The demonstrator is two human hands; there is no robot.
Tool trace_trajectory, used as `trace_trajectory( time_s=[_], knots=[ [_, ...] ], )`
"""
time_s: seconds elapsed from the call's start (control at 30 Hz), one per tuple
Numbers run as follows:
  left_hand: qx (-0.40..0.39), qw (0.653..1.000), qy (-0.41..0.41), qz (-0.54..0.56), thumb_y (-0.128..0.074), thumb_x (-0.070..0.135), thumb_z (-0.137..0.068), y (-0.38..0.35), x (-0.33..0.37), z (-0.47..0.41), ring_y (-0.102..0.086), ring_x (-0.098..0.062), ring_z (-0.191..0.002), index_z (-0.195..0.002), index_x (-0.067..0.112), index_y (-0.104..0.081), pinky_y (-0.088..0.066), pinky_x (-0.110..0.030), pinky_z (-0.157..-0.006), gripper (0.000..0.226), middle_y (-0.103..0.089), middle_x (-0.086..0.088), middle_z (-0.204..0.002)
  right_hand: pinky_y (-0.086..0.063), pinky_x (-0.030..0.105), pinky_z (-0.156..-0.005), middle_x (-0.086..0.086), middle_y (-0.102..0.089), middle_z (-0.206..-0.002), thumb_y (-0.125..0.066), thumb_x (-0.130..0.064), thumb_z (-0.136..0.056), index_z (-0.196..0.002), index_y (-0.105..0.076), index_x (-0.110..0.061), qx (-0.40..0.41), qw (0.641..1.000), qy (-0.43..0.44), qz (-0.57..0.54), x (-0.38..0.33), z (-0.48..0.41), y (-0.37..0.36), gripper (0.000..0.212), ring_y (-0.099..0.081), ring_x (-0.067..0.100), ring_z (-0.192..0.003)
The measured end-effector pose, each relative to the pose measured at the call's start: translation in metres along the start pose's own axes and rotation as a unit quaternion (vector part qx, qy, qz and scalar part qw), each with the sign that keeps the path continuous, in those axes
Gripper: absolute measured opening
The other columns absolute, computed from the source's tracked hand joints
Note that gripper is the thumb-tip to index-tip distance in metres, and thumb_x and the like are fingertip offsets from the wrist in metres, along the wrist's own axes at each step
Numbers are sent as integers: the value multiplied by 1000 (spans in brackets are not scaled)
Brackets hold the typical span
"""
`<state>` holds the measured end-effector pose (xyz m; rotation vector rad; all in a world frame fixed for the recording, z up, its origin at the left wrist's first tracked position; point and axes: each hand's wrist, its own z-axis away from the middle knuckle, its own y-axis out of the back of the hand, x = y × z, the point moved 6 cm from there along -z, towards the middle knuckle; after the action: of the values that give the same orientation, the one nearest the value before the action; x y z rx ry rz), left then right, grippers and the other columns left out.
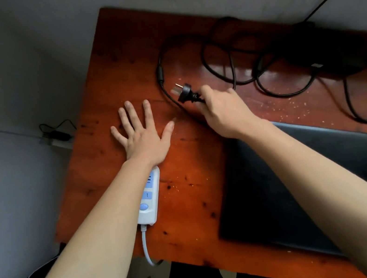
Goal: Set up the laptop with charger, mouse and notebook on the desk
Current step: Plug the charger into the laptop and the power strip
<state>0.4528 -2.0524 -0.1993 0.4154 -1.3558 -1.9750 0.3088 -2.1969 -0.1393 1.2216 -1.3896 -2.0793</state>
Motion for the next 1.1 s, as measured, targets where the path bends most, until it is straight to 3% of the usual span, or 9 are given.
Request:
trace_trajectory(
  time_s=[0.23, 0.33, 0.5, 0.57, 0.63, 0.73, 0.83, 0.97, 1.1],
  knots=[
    [-89, 994, 27, 54, -30, 72, -93, 24, -2, 9, 12, -28, -152, -158, 33, -6, -1, -59, -118, 79, 11, -8, -166, -39, 42, -79, -2, -65, -88, -38, -37, -106, -125, -42, -25, -35, 997, -12, -70, 1, 79, 4, 22, -50, 29, -78],
    [-66, 986, 70, 138, -29, 74, -92, 31, -8, 52, -3, -31, -152, -156, 26, -22, -13, -59, -118, 81, -9, -9, -166, -50, 45, -79, 3, -72, -92, -40, -38, -105, -126, -43, -27, -51, 991, -19, -118, -5, 109, 6, 24, -59, 30, -87],
    [-5, 972, 206, 113, -54, 85, -72, -3, -30, 156, 2, -31, -151, -157, 15, -7, -14, -56, -118, 120, -1, -12, -165, -50, 43, -74, -3, -67, -78, -42, -38, -104, -125, -47, -27, -78, 985, -12, -156, -18, 160, 2, 24, -64, 31, -78],
    [11, 962, 236, 134, -65, 69, -78, -16, -34, 183, -11, -33, -148, -150, 12, -25, -24, -54, -114, 100, -16, -16, -161, -50, 43, -77, 2, -70, -84, -41, -39, -104, -126, -46, -26, -106, 981, -18, -160, -19, 177, -1, 26, -65, 33, -83],
    [33, 964, 228, 135, -70, 50, -82, -17, -31, 197, -35, -33, -135, -133, 14, -45, -39, -46, -103, 67, -43, -13, -145, -50, 42, -80, 5, -71, -91, -40, -39, -104, -126, -46, -26, -131, 977, -28, -168, -18, 192, 0, 26, -65, 31, -86],
    [60, 965, 203, 154, -73, 46, -80, 3, -15, 212, -60, -31, -102, -120, 22, -45, -47, -37, -78, 55, -62, -8, -115, -50, 37, -79, -4, -68, -87, -42, -39, -103, -129, -49, -28, -142, 969, -33, -201, -16, 208, 13, 29, -64, 21, -84],
    [118, 968, 167, 146, -76, 48, -76, 29, 7, 228, -60, -24, -90, -125, 26, -38, -52, -36, -73, 65, -58, -4, -107, -47, 33, -69, -12, -60, -75, -44, -37, -101, -121, -59, -28, -136, 939, -63, -308, -12, 214, 29, 26, -59, 12, -72],
    [190, 964, 128, 136, -79, 47, -74, 60, 32, 247, -53, -12, -77, -124, 26, -36, -31, -17, -53, 70, -52, 2, -100, -37, 37, -68, -6, -47, -56, -39, -34, -96, -72, -49, -17, -142, 876, -86, -452, -13, 212, 49, 31, -44, 12, -57],
    [229, 964, 80, 110, -80, 47, -71, 90, 48, 254, -52, -10, -74, -120, 27, -36, -32, -14, -52, 69, -50, 4, -96, -43, 25, -75, -4, -51, -62, -32, -50, -102, -92, -67, -13, -158, 854, -74, -490, -17, 213, 67, 52, -50, 9, -64]
  ],
)
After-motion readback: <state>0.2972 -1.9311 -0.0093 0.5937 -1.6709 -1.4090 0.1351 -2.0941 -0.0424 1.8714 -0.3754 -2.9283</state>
